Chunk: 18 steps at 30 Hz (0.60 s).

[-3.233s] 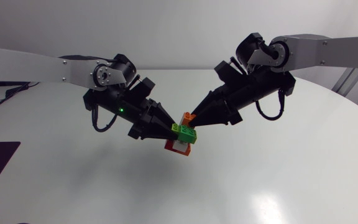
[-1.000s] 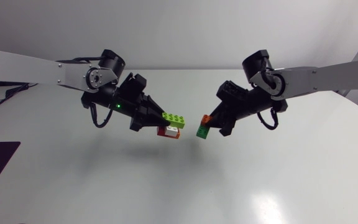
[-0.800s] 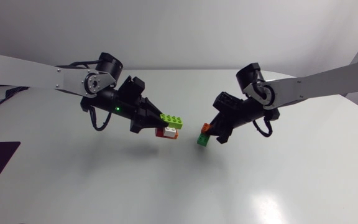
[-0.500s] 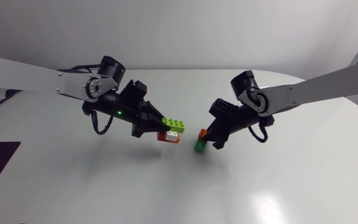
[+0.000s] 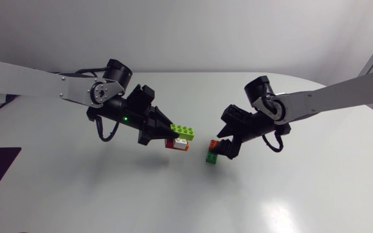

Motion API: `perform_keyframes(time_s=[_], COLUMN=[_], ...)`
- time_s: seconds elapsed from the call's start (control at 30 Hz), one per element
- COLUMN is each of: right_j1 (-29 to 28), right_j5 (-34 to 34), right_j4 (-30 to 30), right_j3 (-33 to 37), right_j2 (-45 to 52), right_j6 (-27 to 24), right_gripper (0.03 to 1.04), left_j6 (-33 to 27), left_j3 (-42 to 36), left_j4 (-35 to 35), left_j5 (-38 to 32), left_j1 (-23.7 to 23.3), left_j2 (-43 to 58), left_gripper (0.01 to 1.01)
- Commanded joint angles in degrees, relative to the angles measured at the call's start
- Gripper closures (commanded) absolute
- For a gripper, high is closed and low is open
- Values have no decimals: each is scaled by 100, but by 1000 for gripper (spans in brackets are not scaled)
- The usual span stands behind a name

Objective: Separate the duplo bricks

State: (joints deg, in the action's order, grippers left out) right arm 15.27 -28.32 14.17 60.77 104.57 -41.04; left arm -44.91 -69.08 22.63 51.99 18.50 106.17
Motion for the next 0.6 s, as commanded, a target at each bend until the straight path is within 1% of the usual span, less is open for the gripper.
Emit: perform_keyframes(time_s=[0.0,0.2,0.33,0.37,0.43,0.5,0.57], right_j1=[-112,-120,82,90,38,-77,-129], right_j5=[-51,-78,-253,-376,-728,-1185,-1572], right_j4=[33,209,340,376,639,1017,1465], right_j3=[-48,66,5,22,163,383,550], right_j2=[-236,-385,-807,-904,-1009,-1036,-1062], right_j6=[96,113,280,360,412,342,113], right_gripper=[110,110,111,111,111,111,113], left_j6=[114,157,474,562,685,676,553], left_j3=[132,96,-18,-44,-71,-185,-282], left_j4=[-48,-84,-75,-75,-66,136,382], left_j5=[-4,13,233,338,426,778,831], left_j1=[4,-40,-92,-128,-180,-242,-251], left_j2=[-97,-70,-202,-255,-307,-281,-237], left_gripper=[782,780,779,779,779,779,779])
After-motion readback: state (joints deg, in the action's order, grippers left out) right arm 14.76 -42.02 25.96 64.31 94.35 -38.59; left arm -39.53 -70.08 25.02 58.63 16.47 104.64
